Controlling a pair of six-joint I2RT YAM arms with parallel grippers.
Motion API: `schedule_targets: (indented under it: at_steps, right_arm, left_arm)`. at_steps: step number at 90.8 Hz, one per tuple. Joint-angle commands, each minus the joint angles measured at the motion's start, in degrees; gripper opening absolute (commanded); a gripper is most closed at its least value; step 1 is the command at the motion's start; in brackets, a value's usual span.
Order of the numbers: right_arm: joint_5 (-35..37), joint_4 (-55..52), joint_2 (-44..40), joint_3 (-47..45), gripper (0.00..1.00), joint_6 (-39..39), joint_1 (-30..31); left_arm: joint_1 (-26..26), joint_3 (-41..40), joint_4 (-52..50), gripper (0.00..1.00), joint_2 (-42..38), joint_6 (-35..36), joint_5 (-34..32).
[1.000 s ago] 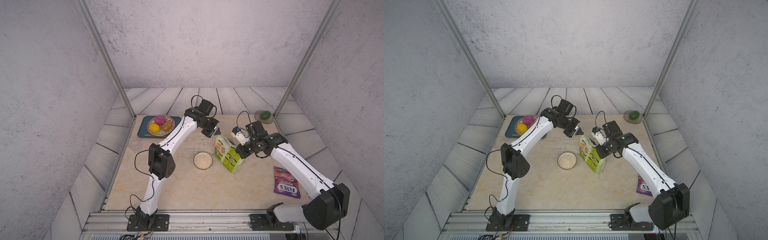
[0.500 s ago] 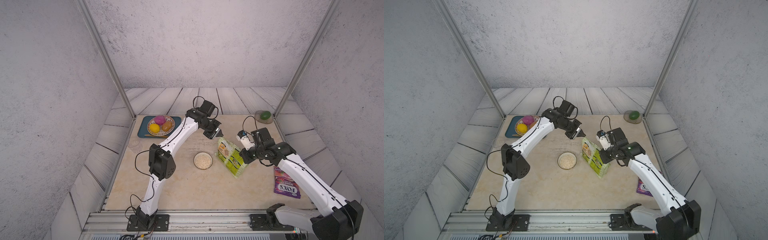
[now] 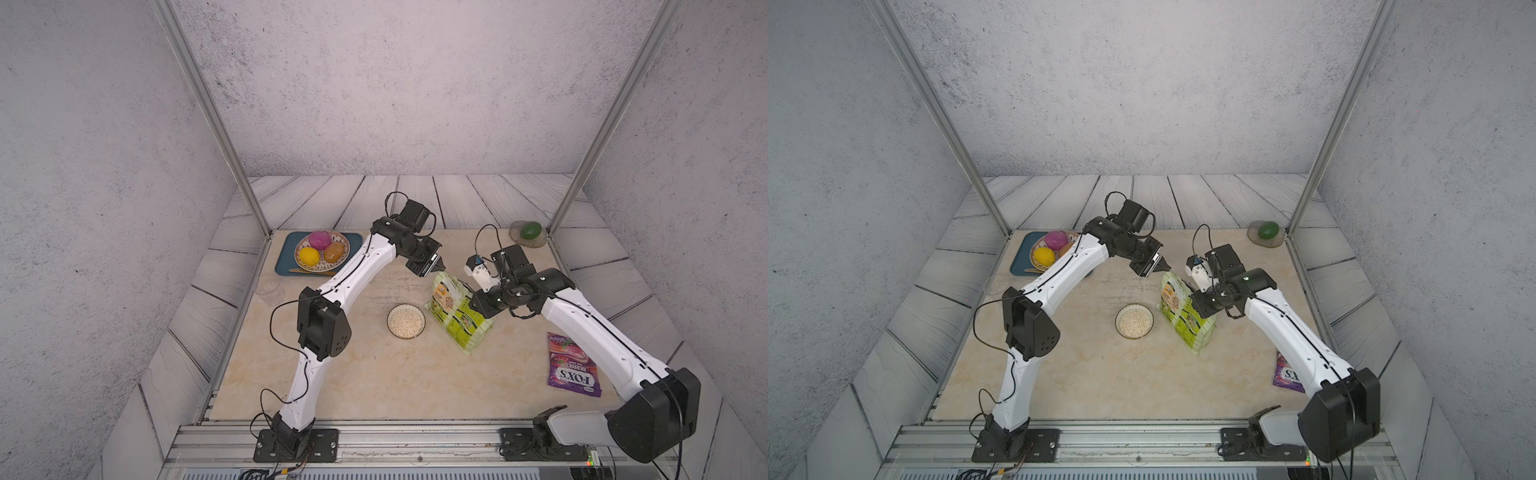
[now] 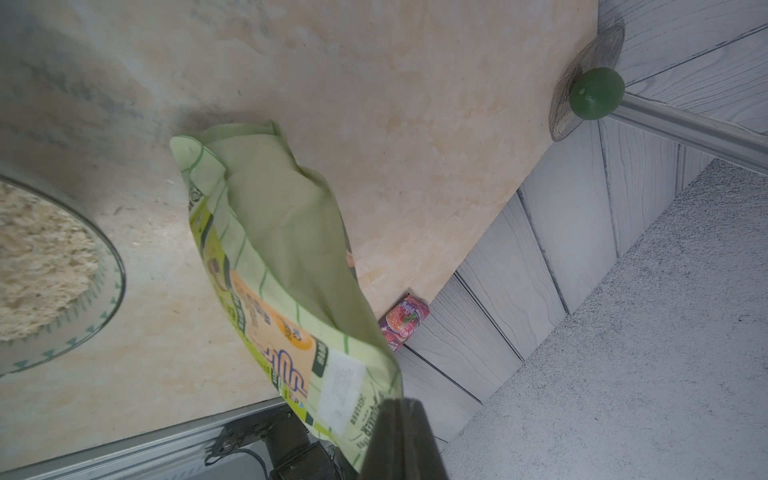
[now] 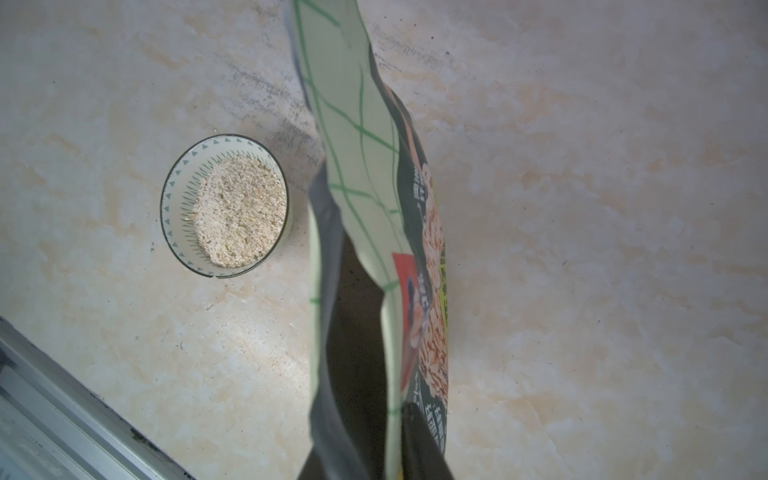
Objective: Pour the oats into the breakfast bowl
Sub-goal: Close the oats bag at the center of the board.
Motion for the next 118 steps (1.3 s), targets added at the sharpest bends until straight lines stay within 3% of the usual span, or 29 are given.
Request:
schedule_targets:
  at_steps: [1, 30, 35, 39, 52, 75, 83, 91, 109, 118]
  right_arm:
    - [-1.87, -0.07, 0.67, 1.89, 0.25, -0.51, -0.12]
    - [-1.36, 1.41, 3.26, 2.60, 0.25, -1.18, 0.01]
    - [-0.71, 1.17, 4.02, 3.40, 0.17, -1.17, -0.03]
    - [0.22, 0.84, 4.36, 4.11, 0.00, -0.84, -0.04]
    - [5.33, 2.91, 0.54, 2.07, 0.00, 2.71, 0.18]
    - [4.43, 6.38, -2.34, -1.09, 0.00, 0.23, 0.61]
    - [3.84, 5.53, -0.42, 0.65, 0.16, 0.04, 0.69]
    - [3.20, 4.48, 1.65, 2.56, 0.22, -0.42, 0.64]
    - [1.42, 6.13, 4.05, 3.18, 0.23, -1.80, 0.76]
    - [0.92, 7.24, 4.26, 3.09, 0.14, -2.46, 0.77]
  left_arm:
    - [0.10, 0.36, 3.46, 0.00, -2.62, -0.19, 1.32]
    - [0.10, 0.36, 4.00, 0.00, -2.68, -0.82, 1.45]
    - [0.18, 0.36, 3.90, 0.00, -2.78, -0.83, 1.43]
    - [0.19, 0.36, 3.86, 0.00, -2.72, -0.90, 1.45]
    - [0.49, 0.39, 3.31, 0.00, -2.88, -1.05, 0.89]
    - [0.45, 0.12, 3.01, 0.00, -2.84, -0.81, 1.19]
    - [0.45, 0.10, 3.28, 0.00, -2.57, -0.88, 1.72]
    - [0.44, 0.09, 3.58, 0.00, -2.53, -0.99, 1.94]
    - [0.43, 0.09, 3.81, 0.00, -2.38, -1.12, 2.29]
    - [0.45, 0.11, 4.21, 0.00, -2.28, -1.34, 2.31]
